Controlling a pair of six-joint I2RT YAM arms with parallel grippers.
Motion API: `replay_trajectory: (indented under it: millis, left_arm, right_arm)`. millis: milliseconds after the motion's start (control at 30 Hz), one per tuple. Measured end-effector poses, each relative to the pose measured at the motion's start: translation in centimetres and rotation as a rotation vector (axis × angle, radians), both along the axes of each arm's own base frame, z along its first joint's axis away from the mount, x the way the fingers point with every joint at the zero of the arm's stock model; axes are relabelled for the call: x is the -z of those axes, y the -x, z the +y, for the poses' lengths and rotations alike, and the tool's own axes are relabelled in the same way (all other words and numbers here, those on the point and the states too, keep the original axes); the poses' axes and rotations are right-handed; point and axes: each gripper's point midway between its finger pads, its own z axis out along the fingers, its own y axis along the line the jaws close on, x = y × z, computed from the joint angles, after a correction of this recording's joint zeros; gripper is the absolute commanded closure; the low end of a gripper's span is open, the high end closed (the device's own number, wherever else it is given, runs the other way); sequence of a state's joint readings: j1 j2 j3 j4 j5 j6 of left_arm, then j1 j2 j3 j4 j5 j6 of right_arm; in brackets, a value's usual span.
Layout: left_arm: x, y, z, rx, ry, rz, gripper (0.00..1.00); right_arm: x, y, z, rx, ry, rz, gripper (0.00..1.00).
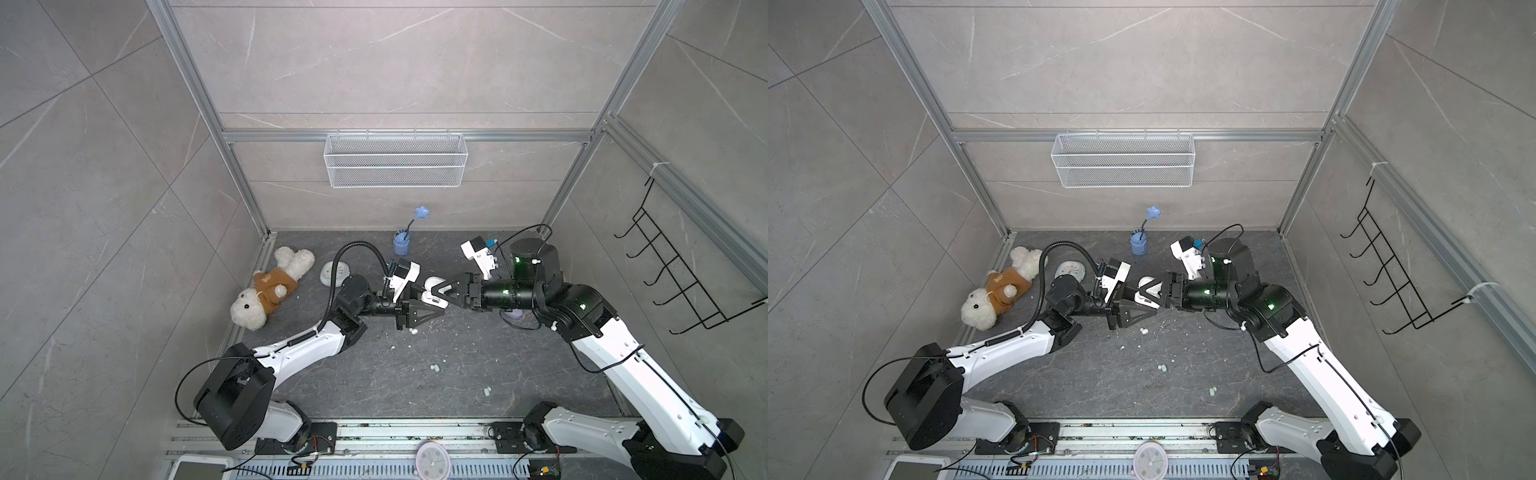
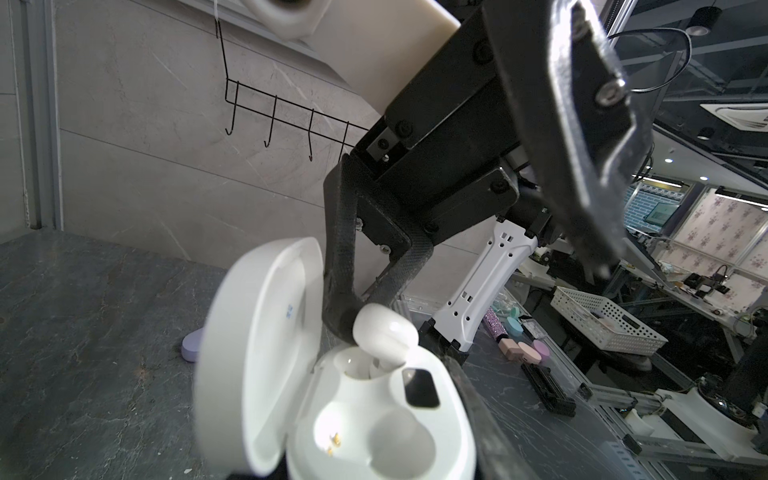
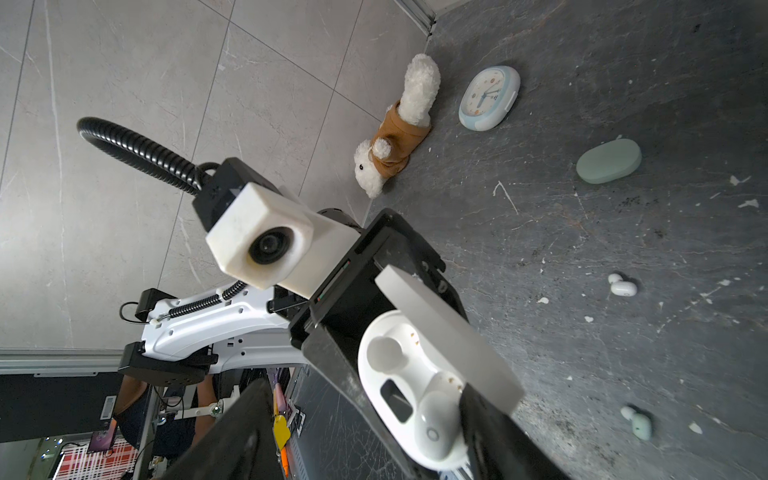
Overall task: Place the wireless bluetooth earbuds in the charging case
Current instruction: 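Lower the earbud into a slot of the case held by the left gripper, then open the right gripper and draw it back from the case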
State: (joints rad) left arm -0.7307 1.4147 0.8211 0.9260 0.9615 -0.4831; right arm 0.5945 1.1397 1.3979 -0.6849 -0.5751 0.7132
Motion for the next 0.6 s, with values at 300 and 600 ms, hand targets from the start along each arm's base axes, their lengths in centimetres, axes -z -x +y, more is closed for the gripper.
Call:
replay_trajectory:
  millis: [300, 600]
  left_arm:
    - [0.15, -0.17, -0.04, -0.009, -0.006, 0.009, 0.84]
    - [0.71, -0.27, -0.01, -0.023, -0.016, -0.001, 0.86]
  right_arm:
    - [-0.10, -0.04, -0.02, 0.004, 0.001, -0.004, 0.15]
    - [-0.41, 0.35, -0.36, 0.008, 0.003, -0.004, 0.11]
